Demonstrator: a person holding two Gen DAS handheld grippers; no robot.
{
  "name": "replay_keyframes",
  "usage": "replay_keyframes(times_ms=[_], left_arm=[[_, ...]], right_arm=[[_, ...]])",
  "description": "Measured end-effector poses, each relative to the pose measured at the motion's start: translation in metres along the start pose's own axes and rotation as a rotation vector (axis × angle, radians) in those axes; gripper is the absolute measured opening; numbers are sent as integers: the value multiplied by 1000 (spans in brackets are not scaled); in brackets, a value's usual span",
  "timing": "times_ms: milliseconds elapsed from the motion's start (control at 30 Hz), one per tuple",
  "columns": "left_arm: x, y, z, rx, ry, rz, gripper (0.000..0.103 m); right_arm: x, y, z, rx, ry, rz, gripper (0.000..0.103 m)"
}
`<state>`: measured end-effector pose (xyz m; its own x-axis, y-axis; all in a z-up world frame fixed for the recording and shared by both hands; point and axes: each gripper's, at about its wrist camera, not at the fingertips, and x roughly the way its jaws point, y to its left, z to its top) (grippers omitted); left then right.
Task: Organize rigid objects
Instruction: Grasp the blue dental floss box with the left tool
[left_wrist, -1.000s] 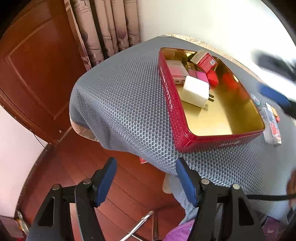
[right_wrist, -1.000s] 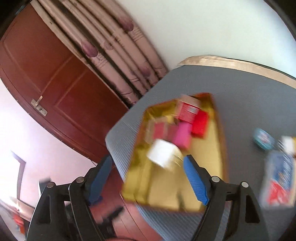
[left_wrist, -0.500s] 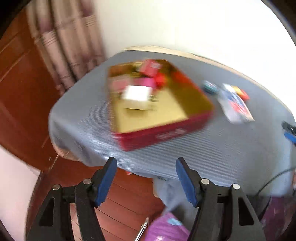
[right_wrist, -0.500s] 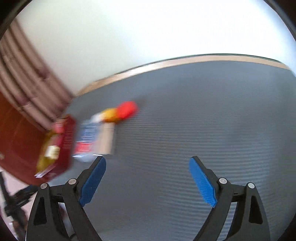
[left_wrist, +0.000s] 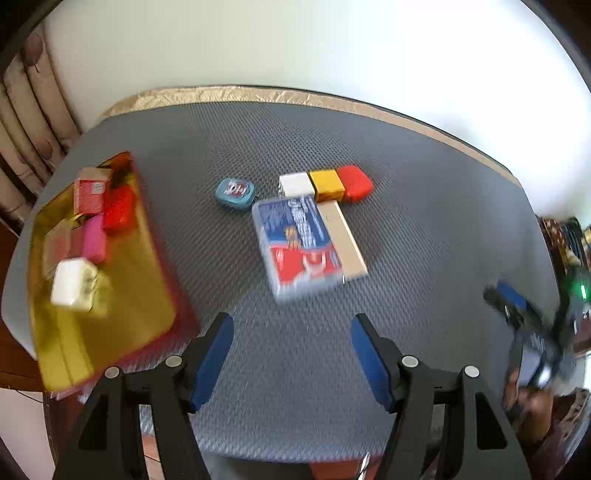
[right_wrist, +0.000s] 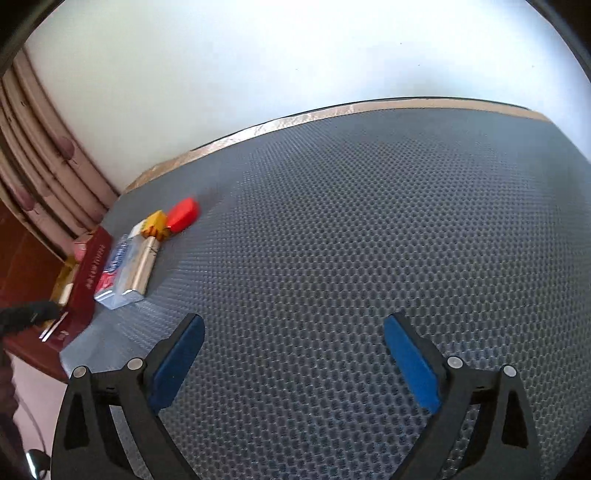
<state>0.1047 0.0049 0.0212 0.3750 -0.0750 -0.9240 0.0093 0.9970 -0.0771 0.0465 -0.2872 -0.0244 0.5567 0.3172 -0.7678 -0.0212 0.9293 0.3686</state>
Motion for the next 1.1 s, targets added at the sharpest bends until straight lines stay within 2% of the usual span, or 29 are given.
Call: replay_keyframes(times_ms=[267,367,467,533,667,800,967,1100], left_arm=[[46,9,39,-96,111,-80,68],[59,9,49,-96,145,-26,68],[66,8,55,-100,155,-30,68],[68,9,60,-112,148,-24,68],[78,7,72,-130,173,-59,69],[92,4,75,-107,201,3,69],[105,19,78,-185,215,-50,69],[103,24,72,-190,154,-46,69]], right_arm=[[-23,-37,-1,99,-8,140,99],[-30,-49,1,130,-10,179,99],[-36,-60,0,153,-11,209,99],[-42,-69,-1,162,-12,222,100],[-55,-83,-2,169,-10,238,101],[-54,-82,-2,169,-9,240,101],[-51,-74,-1,178,-8,249,102],[-43,-66,3,179,-7,252,102]])
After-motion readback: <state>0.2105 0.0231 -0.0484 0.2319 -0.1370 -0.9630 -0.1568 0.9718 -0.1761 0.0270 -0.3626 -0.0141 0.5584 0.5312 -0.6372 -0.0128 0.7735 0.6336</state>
